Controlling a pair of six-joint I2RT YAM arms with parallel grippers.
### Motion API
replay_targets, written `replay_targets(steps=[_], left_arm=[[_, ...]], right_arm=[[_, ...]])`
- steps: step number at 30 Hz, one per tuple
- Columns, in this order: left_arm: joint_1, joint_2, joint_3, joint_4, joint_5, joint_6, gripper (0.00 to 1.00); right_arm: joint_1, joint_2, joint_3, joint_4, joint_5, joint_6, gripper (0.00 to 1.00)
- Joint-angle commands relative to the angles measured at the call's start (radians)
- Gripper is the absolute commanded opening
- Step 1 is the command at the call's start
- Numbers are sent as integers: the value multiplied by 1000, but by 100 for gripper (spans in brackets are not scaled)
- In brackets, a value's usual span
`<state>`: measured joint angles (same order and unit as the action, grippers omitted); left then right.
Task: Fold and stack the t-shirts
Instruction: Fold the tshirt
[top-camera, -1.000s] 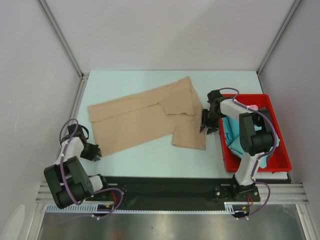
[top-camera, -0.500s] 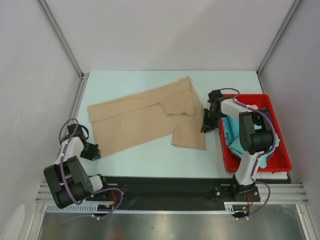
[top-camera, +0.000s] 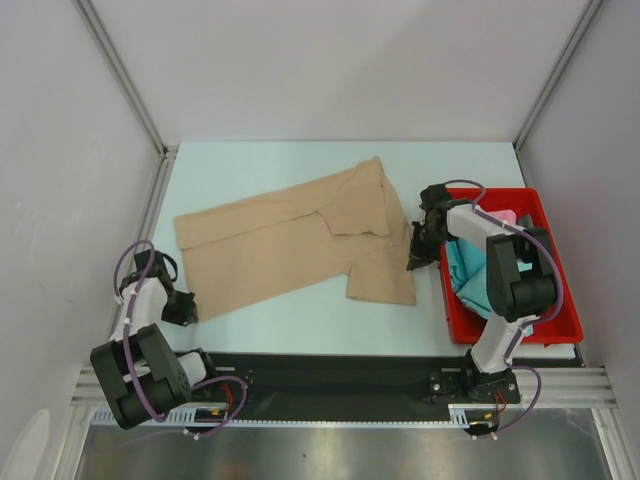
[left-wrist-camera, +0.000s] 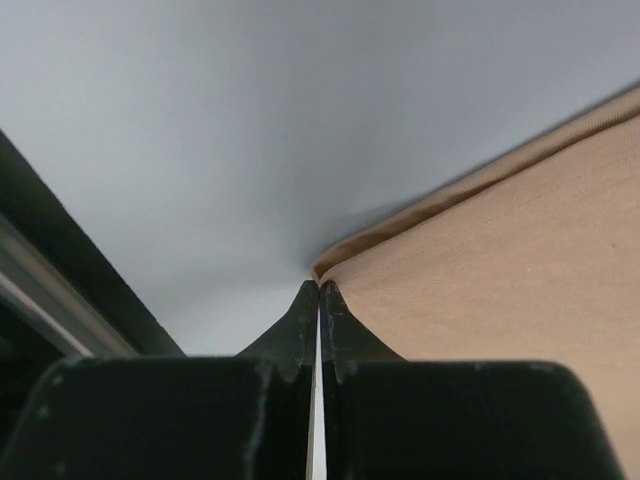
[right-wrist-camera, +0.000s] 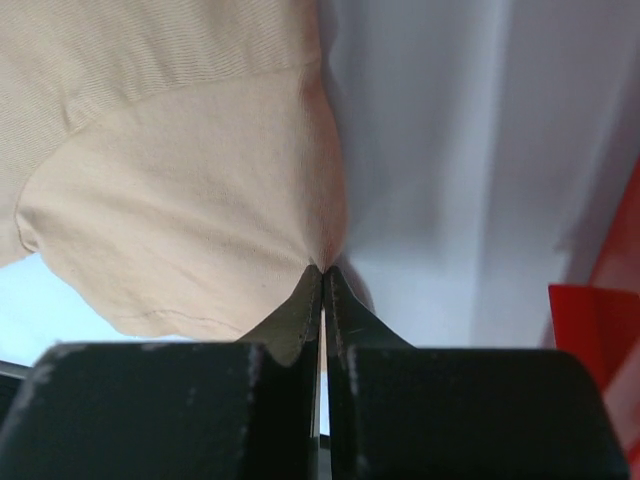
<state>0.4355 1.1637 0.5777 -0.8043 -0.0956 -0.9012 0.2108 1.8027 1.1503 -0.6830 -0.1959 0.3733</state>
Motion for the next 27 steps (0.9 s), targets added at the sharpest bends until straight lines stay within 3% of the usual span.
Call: replay_targets(steps=[1,9,14,27], left_arm=[[8,-30,2,-71,-53,-51,0],[-18,-22,89,-95,-50,-18,0],[-66,14,220,-108,-82,16,0],[-69,154,382,-15,-98,74,0]], right_arm=[[-7,-62,-12,-39,32,-2,0],[-7,-68,84,-61,35,-7,0],[-7,-5,244,-70,13,18,0],[-27,207,647,-47,-8,45,0]])
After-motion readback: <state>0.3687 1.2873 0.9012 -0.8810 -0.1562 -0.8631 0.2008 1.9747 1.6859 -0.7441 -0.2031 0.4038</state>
